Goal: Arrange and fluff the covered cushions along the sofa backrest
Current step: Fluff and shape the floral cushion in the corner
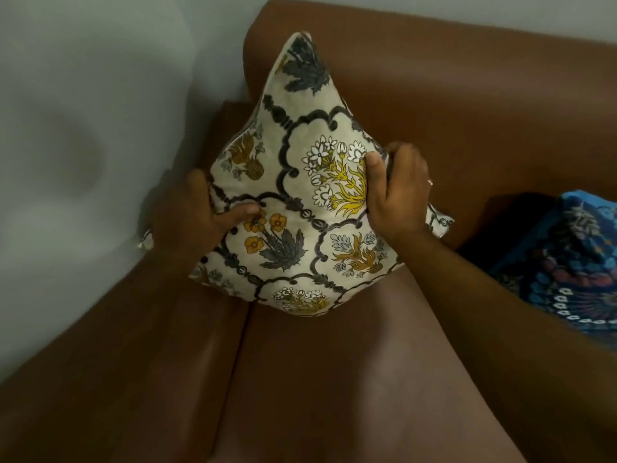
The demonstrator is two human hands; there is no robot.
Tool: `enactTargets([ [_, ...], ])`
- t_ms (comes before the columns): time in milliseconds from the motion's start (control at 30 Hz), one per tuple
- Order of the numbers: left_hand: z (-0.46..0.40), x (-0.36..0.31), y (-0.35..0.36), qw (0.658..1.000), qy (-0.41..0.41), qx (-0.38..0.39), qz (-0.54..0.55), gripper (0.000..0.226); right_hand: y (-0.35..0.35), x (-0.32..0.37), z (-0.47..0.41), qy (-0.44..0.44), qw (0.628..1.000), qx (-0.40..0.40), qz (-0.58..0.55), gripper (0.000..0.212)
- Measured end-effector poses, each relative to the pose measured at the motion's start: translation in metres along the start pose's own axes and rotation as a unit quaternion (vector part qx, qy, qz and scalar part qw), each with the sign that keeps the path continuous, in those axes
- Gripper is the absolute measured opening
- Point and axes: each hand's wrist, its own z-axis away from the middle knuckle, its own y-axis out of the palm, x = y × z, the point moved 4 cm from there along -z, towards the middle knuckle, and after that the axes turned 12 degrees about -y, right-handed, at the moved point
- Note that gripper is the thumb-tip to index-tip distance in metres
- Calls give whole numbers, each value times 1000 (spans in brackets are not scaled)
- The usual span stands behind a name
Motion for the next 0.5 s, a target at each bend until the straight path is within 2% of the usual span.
enactTargets([
  [67,12,-2,-8,997,29,-73,11,119,-8,11,2,-27,998,-64,-7,65],
  [133,32,-16,-10,989,83,-121,8,117,-8,23,10,-70,996,-56,-10,69],
  [167,38,-24,-7,990,100,-104,-10,122,-4,26,15,-73,997,-20,-8,74],
  [233,37,-36,-3,997,58,6,-42,135,0,23,25,-21,998,52,-14,88],
  [300,24,-40,-4,995,-8,93,-29,127,-4,16,22,31,997,69,-34,92],
  [333,18,-44,-8,995,-4,98,-19,120,-9,16,17,35,997,55,-40,88],
  [433,4,-52,-23,999,50,-17,12,118,-24,18,-2,-9,996,-51,-73,72],
  [500,-1,-48,-27,994,56,-86,21,118,-26,20,-4,-43,991,-99,-84,64],
])
